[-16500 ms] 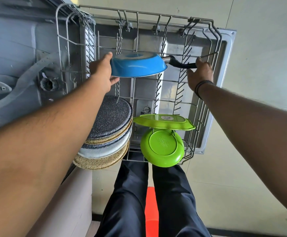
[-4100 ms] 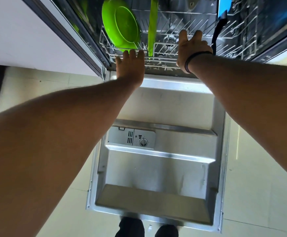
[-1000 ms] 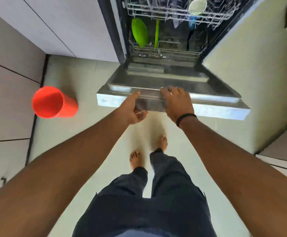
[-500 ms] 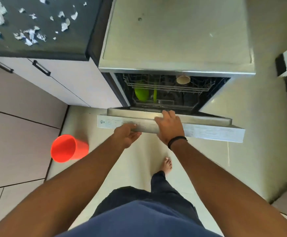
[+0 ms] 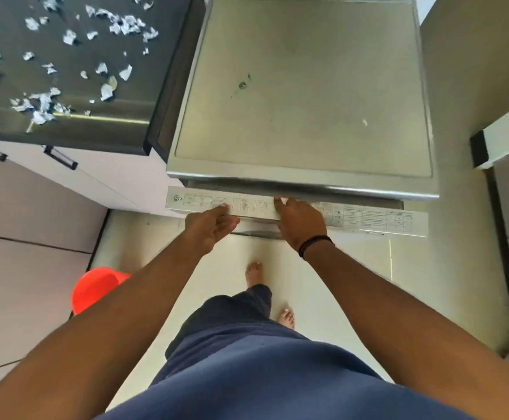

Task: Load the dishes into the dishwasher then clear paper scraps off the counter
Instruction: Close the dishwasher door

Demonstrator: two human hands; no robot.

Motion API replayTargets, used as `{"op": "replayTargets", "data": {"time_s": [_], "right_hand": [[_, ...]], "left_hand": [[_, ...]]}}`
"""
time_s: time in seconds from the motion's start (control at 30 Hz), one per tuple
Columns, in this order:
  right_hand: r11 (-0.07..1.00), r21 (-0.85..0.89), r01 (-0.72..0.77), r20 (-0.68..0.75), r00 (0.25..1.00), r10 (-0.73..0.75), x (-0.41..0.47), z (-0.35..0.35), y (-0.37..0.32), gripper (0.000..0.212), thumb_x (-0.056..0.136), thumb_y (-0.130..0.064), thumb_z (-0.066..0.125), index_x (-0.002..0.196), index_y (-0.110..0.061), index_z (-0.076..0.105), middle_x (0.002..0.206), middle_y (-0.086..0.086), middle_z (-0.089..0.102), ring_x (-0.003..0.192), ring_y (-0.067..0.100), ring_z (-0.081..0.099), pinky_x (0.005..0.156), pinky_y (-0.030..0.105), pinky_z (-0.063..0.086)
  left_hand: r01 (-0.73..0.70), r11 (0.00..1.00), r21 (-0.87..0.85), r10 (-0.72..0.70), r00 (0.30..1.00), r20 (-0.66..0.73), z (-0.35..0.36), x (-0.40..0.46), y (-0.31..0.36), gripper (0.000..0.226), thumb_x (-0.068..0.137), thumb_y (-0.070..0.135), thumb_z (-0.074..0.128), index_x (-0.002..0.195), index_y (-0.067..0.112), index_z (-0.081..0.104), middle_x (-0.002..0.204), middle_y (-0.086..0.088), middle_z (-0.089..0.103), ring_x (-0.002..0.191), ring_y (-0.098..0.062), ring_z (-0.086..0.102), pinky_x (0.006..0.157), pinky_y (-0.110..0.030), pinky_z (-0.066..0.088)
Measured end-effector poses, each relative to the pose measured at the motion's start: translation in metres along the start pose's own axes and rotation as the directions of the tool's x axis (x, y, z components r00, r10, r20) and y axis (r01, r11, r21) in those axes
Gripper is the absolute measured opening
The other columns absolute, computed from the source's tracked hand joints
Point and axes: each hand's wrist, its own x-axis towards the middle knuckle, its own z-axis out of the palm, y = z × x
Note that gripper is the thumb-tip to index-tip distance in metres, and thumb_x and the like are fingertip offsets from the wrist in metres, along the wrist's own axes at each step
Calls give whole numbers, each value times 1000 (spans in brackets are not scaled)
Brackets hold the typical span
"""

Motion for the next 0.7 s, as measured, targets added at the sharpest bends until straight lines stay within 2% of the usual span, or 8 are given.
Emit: {"op": "replayTargets", "data": {"time_s": [0.07,0.17,0.23,0.33,0.43,0.5,0.6,0.7], "right_hand": [[999,-13,34,-26,999,-34,5,-2,5,55,94,-13,59,147,-16,45,101,9,63,89,31,62,58,35,43],[996,-72,57,-80,995,-63,16,-4,13,51,76,-7,76,125,-15,66,77,5,61,64,26,60,45,28,32],[992,-62,113,-100,988,-118,22,-2,20,37,75,-7,76,110,-14,70,75,3,60,61,26,60,44,30,39],[990,3,140,-161,977,-138,25,0,26,13,79,-10,75,85,-16,66,73,1,59,60,26,58,45,32,44],[993,39,111,-199,975,-101,21,-1,25,7,84,-14,71,86,-18,66,76,-1,60,61,25,59,45,32,45],[994,7,107,-245,964,-102,23,0,23,11,81,-12,72,89,-18,67,80,0,61,64,25,58,47,31,44],[989,-73,131,-327,933,-148,26,-1,17,24,72,-3,73,92,-15,66,85,5,56,76,26,51,58,35,43],[993,-72,92,-350,930,-112,29,-10,10,39,68,-8,74,104,-17,63,102,7,53,89,28,49,73,39,44]], "left_hand": [[16,1000,2,-16,999,31,1,7,13,34,93,23,74,112,-3,65,93,-25,73,77,-30,76,64,-30,63],[47,999,12,-47,996,69,3,20,31,35,91,29,75,108,-1,67,94,-26,74,84,-35,76,64,-33,63],[66,996,67,-71,994,82,3,25,35,36,91,28,75,110,-2,67,92,-25,75,83,-35,76,63,-33,63],[91,985,146,-109,987,122,1,31,38,45,85,30,79,113,-3,69,95,-24,76,85,-34,76,64,-32,63],[110,975,195,-143,976,164,-3,30,43,60,72,35,84,117,-3,69,99,-23,75,90,-34,76,66,-32,63],[128,967,219,-171,967,190,-5,31,49,70,68,41,84,119,-3,67,100,-24,75,93,-34,76,70,-33,63],[154,959,239,-202,961,188,-7,33,53,80,69,54,80,119,-5,63,100,-24,75,92,-35,76,69,-34,63],[200,954,223,-239,958,161,-5,34,55,86,71,67,74,118,-4,62,102,-25,75,92,-35,76,67,-35,63]]}}
